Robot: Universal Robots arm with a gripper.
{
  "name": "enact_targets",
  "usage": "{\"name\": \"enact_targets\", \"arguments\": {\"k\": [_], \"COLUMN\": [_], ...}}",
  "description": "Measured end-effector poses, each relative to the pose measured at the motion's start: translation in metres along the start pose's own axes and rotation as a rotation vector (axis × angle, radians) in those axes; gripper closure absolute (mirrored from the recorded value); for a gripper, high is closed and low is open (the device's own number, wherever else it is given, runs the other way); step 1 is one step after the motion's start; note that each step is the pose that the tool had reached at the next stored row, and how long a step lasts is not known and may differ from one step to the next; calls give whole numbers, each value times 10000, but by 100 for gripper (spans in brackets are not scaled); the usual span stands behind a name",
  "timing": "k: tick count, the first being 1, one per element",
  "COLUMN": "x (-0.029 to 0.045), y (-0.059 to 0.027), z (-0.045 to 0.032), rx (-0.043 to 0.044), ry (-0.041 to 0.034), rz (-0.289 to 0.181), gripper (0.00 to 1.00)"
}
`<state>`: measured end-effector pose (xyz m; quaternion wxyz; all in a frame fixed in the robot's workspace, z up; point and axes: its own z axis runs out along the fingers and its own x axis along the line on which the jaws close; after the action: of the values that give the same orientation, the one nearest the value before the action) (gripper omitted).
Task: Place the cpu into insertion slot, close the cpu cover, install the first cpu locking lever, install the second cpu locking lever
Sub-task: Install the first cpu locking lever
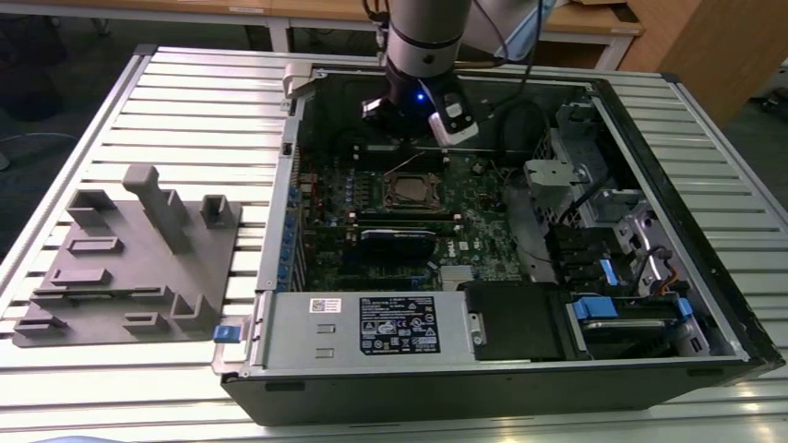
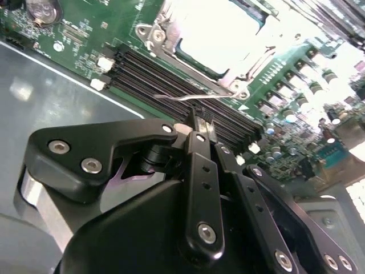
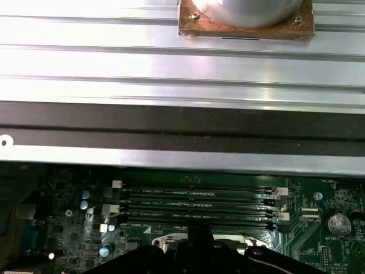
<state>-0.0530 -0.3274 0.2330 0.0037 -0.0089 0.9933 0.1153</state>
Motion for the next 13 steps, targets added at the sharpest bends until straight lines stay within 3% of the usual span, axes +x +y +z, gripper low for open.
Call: {"name": "enact_targets", "arguments": {"k": [5, 13], "x": [-67, -80], "y": [3, -5], "z": [38, 72], "rx": [33, 82], "ry": [-1, -8], "rz": [8, 39], "gripper": [89, 89]}}
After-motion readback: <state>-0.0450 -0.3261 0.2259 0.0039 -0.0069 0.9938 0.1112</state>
